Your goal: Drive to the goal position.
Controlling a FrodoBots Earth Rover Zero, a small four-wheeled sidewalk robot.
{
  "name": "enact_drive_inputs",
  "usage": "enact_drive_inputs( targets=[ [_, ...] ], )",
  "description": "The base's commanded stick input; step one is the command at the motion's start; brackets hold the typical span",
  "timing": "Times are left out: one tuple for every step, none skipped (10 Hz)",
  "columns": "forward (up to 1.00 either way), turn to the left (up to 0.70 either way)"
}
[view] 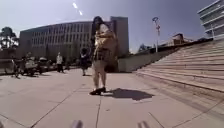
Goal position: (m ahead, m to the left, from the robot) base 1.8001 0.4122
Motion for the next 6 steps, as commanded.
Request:
enact_drive_inputs(
  targets=[
    [1.00, 0.08],
    [1.00, 0.13],
    [1.00, 0.15],
    [1.00, 0.03],
    [1.00, 0.00],
    [1.00, 0.00]
  ],
)
